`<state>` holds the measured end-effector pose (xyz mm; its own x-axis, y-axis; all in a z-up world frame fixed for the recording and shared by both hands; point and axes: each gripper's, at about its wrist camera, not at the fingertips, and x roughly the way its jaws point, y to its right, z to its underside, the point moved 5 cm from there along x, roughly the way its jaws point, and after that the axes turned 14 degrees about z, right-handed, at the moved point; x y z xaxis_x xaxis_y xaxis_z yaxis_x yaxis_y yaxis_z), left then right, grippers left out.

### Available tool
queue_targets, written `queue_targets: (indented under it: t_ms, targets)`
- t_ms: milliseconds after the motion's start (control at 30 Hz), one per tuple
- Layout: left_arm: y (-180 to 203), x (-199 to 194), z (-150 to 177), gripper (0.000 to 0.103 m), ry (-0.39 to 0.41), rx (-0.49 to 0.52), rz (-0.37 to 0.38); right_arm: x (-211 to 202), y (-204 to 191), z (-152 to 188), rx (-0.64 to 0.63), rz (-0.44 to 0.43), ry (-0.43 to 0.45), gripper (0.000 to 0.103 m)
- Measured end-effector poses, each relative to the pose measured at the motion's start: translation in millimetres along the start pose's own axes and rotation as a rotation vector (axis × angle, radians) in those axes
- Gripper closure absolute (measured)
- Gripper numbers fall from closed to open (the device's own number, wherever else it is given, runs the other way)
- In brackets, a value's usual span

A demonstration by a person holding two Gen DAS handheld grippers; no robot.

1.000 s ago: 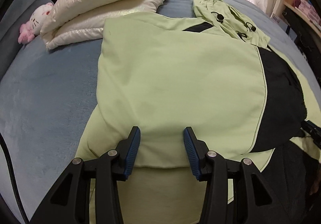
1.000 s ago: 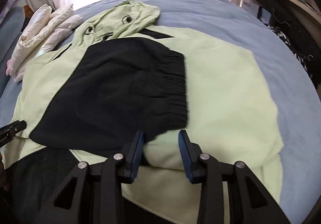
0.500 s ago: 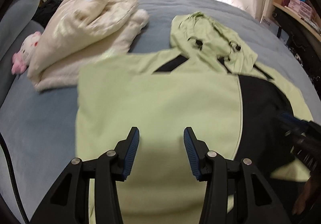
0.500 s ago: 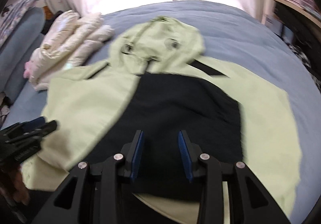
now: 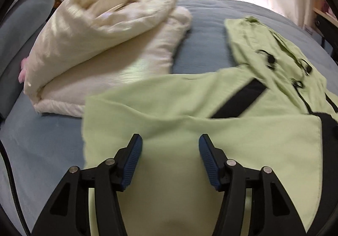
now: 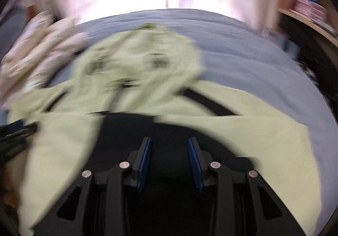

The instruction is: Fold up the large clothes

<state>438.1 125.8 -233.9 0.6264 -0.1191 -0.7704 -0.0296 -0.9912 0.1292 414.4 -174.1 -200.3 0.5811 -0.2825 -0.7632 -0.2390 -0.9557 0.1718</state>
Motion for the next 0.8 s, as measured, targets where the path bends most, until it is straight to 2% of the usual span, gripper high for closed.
queue_targets:
  t_ms: [100, 167, 300, 500, 567, 700, 800]
  targets:
    - [-11.7, 1.4, -1.4, 0.047, 0.013, -0.042, 0.028, 12.4, 29.4, 3.1, 0.108, -0.082, -0.039, 0.078]
    - [-13.9, 2.0, -0.3, 0.047, 0.018, -0.038, 0.022, 10.1, 28.4, 3.9, 0.096, -0.073, -0.030, 0.078]
    - [-14.0, 0.7, 1.4, 0.047, 0.017, -0.030, 0.006, 7.7, 18.5, 4.0, 0.041, -0.039, -0.026, 0.075]
    - [-14.8, -8.1, 3.9, 0.047, 0.010, -0.044, -0.007, 2.2, 26.7, 6.0, 0.102, -0.095, -0.070, 0.073]
    - [-15.6, -15.9, 6.7, 0.047, 0.009, -0.049, -0.005, -6.6, 28.3, 7.6, 0.115, -0.103, -0.082, 0.071]
    - [-16.7, -43.4, 15.2, 0.047, 0.012, -0.051, -0.007, -31.4, 28.3, 12.0, 0.105, -0.113, -0.066, 0.056]
    - [-18.0, -69.3, 23.5, 0.047, 0.022, -0.057, 0.002, -55.3, 31.8, 19.2, 0.102, -0.114, -0.054, 0.055]
